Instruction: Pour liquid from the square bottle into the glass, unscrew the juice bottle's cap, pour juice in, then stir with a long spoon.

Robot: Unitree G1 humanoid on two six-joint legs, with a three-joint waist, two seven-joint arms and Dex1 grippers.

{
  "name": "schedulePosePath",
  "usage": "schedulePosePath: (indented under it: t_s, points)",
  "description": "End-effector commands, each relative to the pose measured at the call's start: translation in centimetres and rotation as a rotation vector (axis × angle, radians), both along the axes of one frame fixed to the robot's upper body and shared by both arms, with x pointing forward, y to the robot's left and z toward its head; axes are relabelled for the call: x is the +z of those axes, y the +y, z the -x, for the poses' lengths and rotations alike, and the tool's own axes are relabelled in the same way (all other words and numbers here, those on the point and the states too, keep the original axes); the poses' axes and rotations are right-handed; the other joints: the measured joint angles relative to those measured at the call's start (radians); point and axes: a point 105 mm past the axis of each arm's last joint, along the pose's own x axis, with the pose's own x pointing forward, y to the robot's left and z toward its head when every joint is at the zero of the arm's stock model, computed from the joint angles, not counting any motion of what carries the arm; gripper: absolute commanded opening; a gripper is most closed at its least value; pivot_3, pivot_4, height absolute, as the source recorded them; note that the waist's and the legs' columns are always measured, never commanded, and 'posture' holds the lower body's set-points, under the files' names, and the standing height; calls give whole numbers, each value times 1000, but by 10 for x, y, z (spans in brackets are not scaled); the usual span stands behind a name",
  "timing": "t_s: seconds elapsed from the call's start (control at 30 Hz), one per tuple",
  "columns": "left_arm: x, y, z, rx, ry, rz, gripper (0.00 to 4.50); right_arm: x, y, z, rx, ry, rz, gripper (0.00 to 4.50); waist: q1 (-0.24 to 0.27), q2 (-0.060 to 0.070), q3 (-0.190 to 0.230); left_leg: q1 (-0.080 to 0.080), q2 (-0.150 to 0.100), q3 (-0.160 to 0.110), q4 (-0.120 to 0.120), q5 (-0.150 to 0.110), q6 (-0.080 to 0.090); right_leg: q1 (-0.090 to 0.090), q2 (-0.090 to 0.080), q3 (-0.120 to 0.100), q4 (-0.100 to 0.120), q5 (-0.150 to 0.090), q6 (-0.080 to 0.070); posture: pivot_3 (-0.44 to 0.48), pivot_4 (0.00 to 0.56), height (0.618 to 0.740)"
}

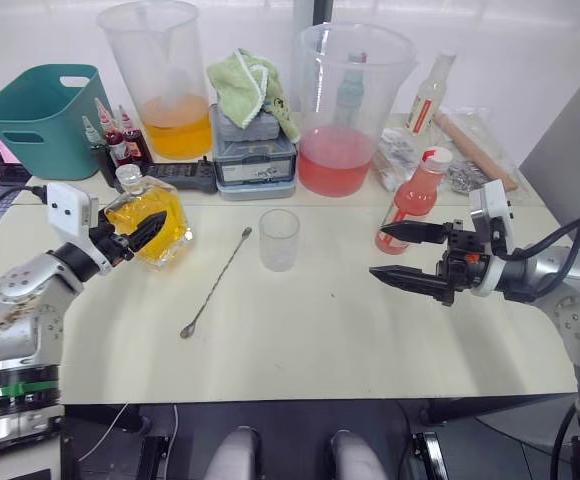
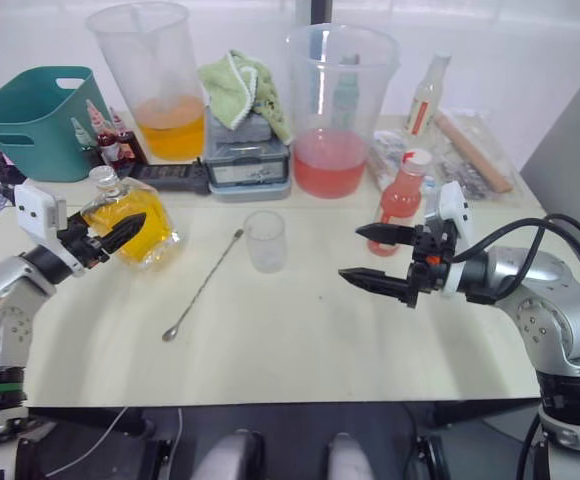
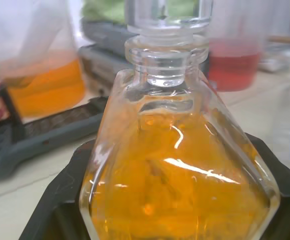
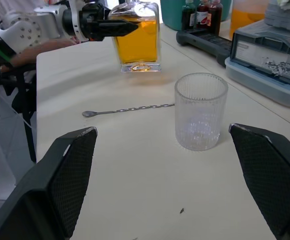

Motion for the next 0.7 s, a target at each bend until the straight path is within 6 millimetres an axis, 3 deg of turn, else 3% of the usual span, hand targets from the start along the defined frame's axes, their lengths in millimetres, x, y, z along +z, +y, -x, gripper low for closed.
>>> schedulePosePath:
  t_s: [0.03,0.3,0.53,0.7]
  points:
    - [29,-51,32,-329,-56,-64,2823,7,1,4,21,-33,6,4500,3,0,0,0,0,0,0,0,0,0,0,0,0,0,0,0,150,740]
    - [14,-129,54,-749,18,-103,2823,9,-5,20,-26,-33,13,4500,5,0,0,0,1,1,1,0,0,-1,2,0,4,0,0,0,150,740]
    - [10,-176,26,-869,-60,-58,2823,15,-23,47,-194,-66,35,4500,12,0,0,0,0,2,7,0,1,1,2,0,6,0,0,0,150,740]
    - [-2,-188,22,-946,-49,-69,2823,10,-26,63,-272,-57,24,4500,2,0,0,2,0,2,10,-1,3,7,4,0,5,0,0,0,150,740]
